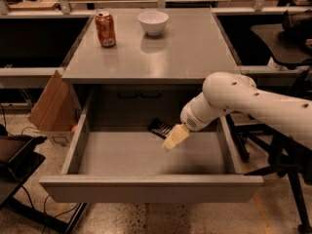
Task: Pick rxbar chocolate from top drawer and place on counter
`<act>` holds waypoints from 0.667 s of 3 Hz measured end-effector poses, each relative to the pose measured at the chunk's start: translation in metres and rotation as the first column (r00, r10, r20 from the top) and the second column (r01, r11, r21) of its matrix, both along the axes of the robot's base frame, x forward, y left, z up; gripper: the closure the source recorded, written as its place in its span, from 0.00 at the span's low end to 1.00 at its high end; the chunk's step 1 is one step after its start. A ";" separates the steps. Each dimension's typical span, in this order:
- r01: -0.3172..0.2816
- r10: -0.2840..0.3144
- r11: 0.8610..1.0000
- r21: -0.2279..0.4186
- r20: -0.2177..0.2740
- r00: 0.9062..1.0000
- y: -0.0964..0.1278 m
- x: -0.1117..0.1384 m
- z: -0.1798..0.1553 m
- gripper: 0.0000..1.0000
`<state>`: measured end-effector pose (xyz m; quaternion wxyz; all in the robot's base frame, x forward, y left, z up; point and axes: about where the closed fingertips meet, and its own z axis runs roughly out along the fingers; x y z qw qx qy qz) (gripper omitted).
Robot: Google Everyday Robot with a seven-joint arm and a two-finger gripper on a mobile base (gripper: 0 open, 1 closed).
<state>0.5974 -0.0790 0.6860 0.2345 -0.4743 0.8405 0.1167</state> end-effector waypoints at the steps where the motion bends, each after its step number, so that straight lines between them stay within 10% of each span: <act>1: 0.012 -0.012 1.000 0.018 -0.007 1.000 0.004 0.016 -0.021 0.00; 2: 0.006 -0.006 1.000 0.015 -0.025 1.000 0.012 0.026 -0.040 0.00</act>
Offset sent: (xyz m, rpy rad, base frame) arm 0.0397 0.0229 -0.0634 0.0046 0.0468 0.0036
